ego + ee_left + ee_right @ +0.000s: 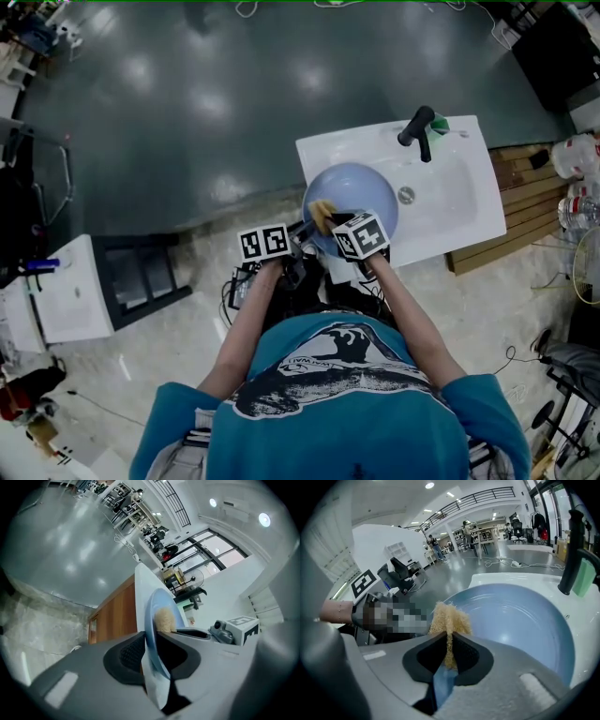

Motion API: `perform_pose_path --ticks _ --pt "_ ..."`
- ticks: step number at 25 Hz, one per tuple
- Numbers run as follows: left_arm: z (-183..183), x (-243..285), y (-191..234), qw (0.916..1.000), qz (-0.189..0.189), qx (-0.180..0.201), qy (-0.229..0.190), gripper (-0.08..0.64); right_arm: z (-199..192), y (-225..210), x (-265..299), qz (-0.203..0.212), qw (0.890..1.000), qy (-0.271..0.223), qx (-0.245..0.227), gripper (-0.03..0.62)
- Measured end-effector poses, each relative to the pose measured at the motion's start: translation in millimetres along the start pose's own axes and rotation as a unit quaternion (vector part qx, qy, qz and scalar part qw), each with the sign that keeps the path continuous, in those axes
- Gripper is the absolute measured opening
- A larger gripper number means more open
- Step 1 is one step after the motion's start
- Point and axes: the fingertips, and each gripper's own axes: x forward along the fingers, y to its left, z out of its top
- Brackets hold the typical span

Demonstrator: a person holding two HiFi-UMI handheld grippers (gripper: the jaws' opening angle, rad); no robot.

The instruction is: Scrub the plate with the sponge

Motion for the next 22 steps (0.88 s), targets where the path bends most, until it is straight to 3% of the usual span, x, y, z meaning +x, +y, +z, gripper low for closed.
perform_pose_path --ticks 5,18,22 --pt "0 2 0 0.9999 0.01 0.003 0.012 0.085 -4 -14 -6 -0.017 1.0 0.008 -0.002 0.034" --pt "-1 1 -2 0.9999 -0.005 0.0 0.013 0.104 -25 -124 -60 -0.168 0.985 0.037 0.026 0.034" --pt "0 1 -6 0.9997 -0.017 -0.006 0.013 0.109 -28 -137 -63 -0.178 0.983 0.043 0.035 0.034"
